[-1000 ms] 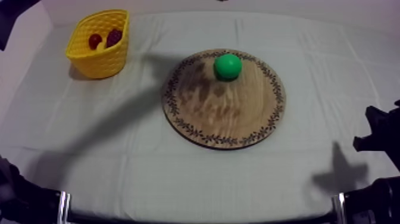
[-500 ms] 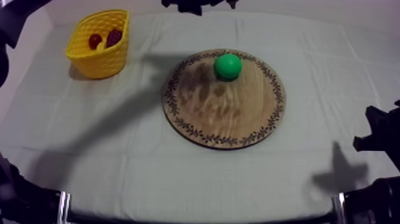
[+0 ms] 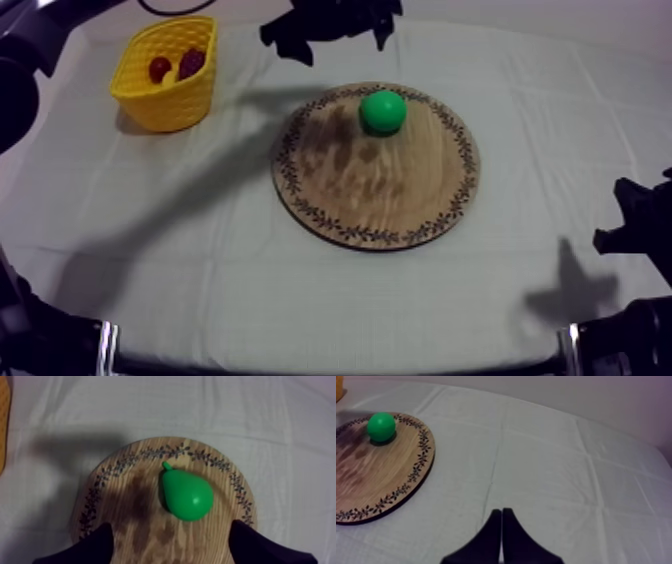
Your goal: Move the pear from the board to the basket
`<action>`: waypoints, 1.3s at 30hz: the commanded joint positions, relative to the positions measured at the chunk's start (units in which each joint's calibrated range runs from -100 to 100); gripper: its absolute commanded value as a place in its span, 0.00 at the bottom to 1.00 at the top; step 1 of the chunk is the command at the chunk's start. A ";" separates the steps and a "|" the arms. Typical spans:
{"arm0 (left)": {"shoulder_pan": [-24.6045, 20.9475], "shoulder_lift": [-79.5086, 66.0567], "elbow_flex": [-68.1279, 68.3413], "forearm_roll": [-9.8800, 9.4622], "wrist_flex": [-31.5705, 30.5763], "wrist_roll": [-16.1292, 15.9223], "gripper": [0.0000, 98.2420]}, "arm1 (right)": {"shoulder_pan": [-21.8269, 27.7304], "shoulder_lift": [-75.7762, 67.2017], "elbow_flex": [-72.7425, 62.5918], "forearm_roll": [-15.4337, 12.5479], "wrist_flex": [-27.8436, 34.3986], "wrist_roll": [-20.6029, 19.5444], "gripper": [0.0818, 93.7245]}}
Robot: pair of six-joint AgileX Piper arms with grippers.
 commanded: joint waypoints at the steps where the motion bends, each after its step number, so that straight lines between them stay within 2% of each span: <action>1: 0.16 1.12 0.07 0.37 0.33 0.15 0.87 | 0.03 -0.05 0.00 0.02 -0.02 0.01 0.00; 8: 1.01 6.52 -3.70 2.34 4.34 1.25 0.87 | 0.03 -0.05 0.00 0.02 -0.02 0.01 0.00; 18: 2.03 15.36 -13.71 3.62 5.82 4.00 0.86 | 0.03 -0.05 0.00 0.02 -0.02 0.01 0.00; 27: 2.29 23.51 -24.23 3.19 5.86 5.55 0.84 | 0.03 -0.05 0.00 0.02 -0.02 0.01 0.00; 39: 2.62 33.29 -35.49 0.40 5.78 6.39 0.82 | 0.03 -0.05 0.00 0.02 -0.02 0.01 0.00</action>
